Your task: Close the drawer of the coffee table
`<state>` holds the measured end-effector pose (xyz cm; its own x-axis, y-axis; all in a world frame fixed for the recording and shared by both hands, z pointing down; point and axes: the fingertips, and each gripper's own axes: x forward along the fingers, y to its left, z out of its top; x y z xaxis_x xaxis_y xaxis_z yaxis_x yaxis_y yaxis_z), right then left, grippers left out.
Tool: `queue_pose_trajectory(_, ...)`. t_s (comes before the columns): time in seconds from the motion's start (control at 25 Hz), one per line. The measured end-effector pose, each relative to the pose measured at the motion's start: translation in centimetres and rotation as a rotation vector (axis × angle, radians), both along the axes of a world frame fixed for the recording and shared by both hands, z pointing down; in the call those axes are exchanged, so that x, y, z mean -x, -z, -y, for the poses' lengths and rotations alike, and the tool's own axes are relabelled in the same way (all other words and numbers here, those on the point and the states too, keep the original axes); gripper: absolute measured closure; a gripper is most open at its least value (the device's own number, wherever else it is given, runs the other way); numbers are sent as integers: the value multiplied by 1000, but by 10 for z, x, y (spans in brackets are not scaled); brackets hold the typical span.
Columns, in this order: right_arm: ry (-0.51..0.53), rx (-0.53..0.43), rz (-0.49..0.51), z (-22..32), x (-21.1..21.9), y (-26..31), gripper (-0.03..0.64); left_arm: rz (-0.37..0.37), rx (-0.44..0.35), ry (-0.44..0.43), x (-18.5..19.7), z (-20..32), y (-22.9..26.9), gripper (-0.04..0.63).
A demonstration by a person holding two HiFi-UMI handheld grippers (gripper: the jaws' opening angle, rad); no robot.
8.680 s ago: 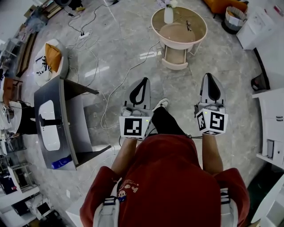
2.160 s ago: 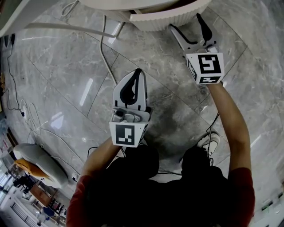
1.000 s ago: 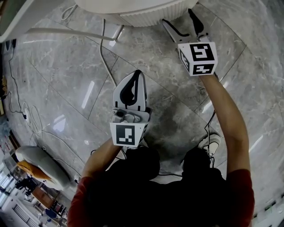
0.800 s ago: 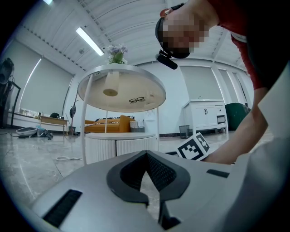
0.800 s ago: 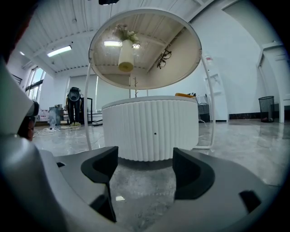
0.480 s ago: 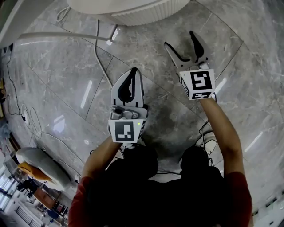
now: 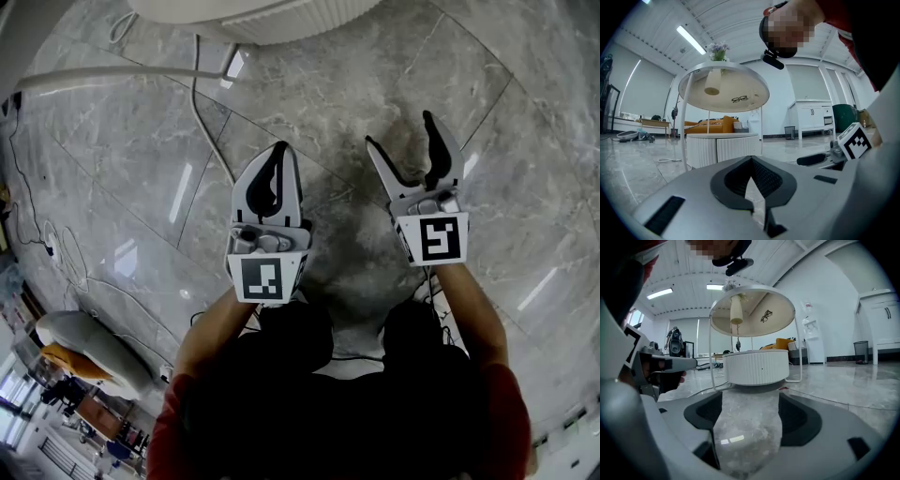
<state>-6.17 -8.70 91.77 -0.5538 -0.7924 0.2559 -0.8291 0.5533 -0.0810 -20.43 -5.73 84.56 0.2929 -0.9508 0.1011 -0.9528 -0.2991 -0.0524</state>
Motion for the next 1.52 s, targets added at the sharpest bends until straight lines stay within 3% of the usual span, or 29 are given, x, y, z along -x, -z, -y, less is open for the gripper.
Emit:
queue_pose_trajectory(0.36, -50, -1, 4, -44, -29, 10, 262, 21, 11, -17, -4, -10, -4, 586)
queue_pose_trajectory(1.0, -36, -35, 18, -37, -34, 22, 271, 29, 2, -17, -4, -13, 1, 586)
queue_pose_trajectory(1.04, -35, -37, 20, -37, -34, 24, 298, 29, 0, -18, -4, -12, 1, 586)
queue_pose_trajectory(1.16, -35, -47, 20, -37, -36, 28, 488, 27, -5, -20, -5, -12, 4, 586)
queue_pose_trajectory(1.24, -29, -48, 20, -37, -35, 28, 559, 26, -2, -21, -5, -12, 3, 586)
queue_pose_trajectory(1.52, -40, -72, 21, -32, -33, 34, 594, 36, -23, -34, -4, -9, 8, 586)
